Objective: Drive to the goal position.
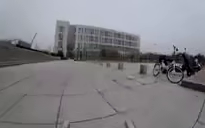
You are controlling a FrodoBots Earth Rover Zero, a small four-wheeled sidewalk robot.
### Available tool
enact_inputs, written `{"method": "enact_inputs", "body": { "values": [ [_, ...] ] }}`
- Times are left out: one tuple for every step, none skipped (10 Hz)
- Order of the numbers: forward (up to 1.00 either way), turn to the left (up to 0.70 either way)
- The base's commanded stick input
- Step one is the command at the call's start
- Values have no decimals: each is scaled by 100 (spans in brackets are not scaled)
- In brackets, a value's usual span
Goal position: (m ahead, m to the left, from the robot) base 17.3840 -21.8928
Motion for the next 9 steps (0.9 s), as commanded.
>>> {"method": "enact_inputs", "body": {
  "values": [
    [100,12],
    [100,2],
    [100,1],
    [100,-29],
    [100,-40],
    [100,-40],
    [100,-40],
    [100,-32],
    [100,4]
  ]
}}
